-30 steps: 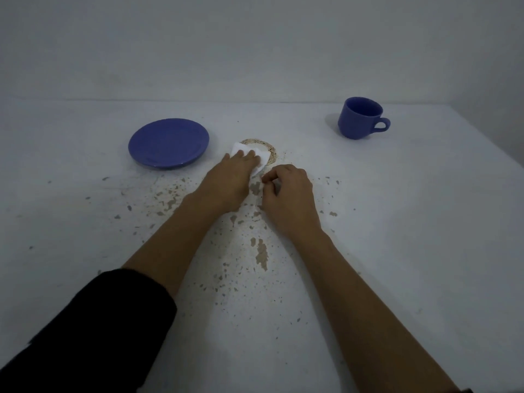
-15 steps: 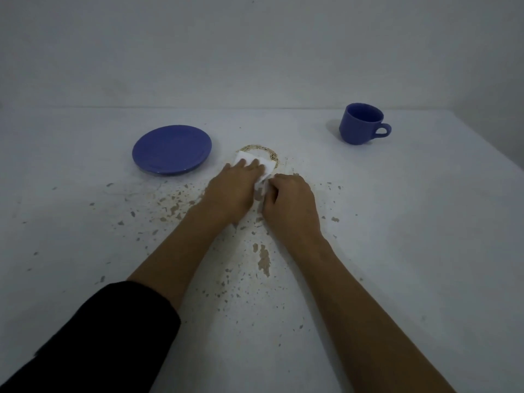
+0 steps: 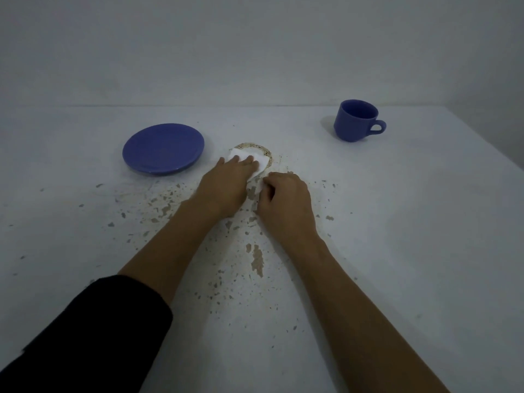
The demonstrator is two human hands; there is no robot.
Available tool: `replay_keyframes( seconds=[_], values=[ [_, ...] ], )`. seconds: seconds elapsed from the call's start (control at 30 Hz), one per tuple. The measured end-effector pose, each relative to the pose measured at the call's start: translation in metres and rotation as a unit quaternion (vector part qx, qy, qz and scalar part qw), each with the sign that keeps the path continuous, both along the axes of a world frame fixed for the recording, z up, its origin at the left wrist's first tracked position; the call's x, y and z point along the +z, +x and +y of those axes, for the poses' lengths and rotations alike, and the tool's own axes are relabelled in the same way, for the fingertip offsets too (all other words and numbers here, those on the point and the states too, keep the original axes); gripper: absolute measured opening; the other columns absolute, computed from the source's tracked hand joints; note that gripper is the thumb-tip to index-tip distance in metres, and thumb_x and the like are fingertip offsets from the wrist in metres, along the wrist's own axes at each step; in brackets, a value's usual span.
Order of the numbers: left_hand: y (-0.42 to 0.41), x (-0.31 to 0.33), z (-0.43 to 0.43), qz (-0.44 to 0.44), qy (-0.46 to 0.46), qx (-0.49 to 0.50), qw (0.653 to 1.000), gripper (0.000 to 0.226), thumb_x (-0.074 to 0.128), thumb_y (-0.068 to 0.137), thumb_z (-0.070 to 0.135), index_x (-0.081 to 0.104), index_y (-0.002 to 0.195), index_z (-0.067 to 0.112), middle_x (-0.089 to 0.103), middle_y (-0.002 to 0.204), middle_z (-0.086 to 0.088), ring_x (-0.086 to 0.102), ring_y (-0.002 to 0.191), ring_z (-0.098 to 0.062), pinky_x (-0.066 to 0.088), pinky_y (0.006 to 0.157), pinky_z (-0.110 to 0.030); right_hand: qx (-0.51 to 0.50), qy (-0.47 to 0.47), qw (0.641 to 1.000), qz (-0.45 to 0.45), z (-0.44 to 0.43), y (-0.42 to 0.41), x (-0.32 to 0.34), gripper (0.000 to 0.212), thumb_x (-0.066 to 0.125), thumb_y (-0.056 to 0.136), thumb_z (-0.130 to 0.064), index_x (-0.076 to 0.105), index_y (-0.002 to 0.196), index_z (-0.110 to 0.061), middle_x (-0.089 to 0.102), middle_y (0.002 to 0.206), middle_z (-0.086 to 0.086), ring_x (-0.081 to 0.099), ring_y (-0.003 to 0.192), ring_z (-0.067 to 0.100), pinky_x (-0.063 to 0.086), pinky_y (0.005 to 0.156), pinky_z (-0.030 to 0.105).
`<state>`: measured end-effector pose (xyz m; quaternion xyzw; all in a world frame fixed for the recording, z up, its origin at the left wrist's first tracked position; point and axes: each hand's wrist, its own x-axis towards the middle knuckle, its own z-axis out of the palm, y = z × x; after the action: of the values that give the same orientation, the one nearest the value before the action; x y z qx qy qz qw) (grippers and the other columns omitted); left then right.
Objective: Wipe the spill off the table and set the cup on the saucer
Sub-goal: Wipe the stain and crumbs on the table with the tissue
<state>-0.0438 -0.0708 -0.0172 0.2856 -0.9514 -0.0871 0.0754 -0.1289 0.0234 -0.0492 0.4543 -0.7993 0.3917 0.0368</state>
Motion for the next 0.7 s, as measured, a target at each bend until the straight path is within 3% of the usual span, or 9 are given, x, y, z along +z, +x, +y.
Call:
replay_keyframes(
  seconds=[0.1, 0.27, 0.37, 0.5, 0.7],
  values=[
    [0.021, -0.005, -0.001, 0.024, 0.04, -0.014, 0.999, 0.058, 0.043, 0.093, 0.0, 0.032, 0.145, 0.022, 0.029, 0.155, -0.005, 0.025, 0.142, -0.031, 0.014, 0.117, -0.042, 0.005, -0.014, 1.0, -0.001, 0.001, -0.001, 0.002, 0.022, 0.049, 0.087, -0.008, 0.066, 0.073, -0.011, 0.059, 0.068, 0.0, 0.047, 0.065, 0.013, 0.032, 0.068, 0.018],
    [0.026, 0.001, -0.004, 0.031, 0.046, 0.046, 0.997, 0.054, 0.037, 0.098, 0.004, 0.028, 0.147, 0.024, 0.025, 0.157, -0.001, 0.017, 0.145, -0.029, 0.009, 0.118, -0.04, 0.006, -0.004, 1.0, 0.005, 0.001, 0.0, 0.003, 0.027, 0.048, 0.083, -0.005, 0.043, 0.057, -0.011, 0.042, 0.055, 0.0, 0.035, 0.058, 0.015, 0.025, 0.059, 0.022],
    [0.017, 0.002, 0.004, 0.05, 0.052, 0.026, 0.997, 0.052, 0.034, 0.098, 0.003, 0.03, 0.146, 0.022, 0.025, 0.157, -0.003, 0.017, 0.145, -0.027, 0.009, 0.118, -0.04, 0.007, -0.001, 1.0, 0.002, 0.001, -0.001, 0.002, 0.026, 0.047, 0.084, -0.007, 0.046, 0.058, -0.012, 0.043, 0.056, -0.001, 0.036, 0.058, 0.014, 0.025, 0.056, 0.019],
    [0.033, -0.007, 0.007, 0.048, 0.054, -0.019, 0.997, 0.051, 0.034, 0.098, 0.004, 0.033, 0.145, 0.024, 0.027, 0.156, 0.0, 0.02, 0.145, -0.021, 0.005, 0.118, -0.035, 0.01, -0.005, 1.0, 0.001, 0.001, -0.003, 0.0, 0.023, 0.048, 0.086, -0.008, 0.058, 0.065, -0.01, 0.053, 0.062, 0.0, 0.043, 0.062, 0.013, 0.03, 0.064, 0.018],
    [0.051, 0.004, 0.019, -0.022, 0.013, 0.107, 0.994, 0.057, 0.039, 0.099, 0.009, 0.016, 0.149, 0.023, 0.015, 0.159, -0.002, 0.015, 0.146, -0.026, 0.012, 0.117, -0.041, 0.021, -0.012, 1.0, 0.006, 0.002, -0.001, 0.004, 0.029, 0.046, 0.079, -0.002, 0.035, 0.054, -0.011, 0.028, 0.049, -0.006, 0.027, 0.053, 0.011, 0.026, 0.053, 0.023]
  ],
)
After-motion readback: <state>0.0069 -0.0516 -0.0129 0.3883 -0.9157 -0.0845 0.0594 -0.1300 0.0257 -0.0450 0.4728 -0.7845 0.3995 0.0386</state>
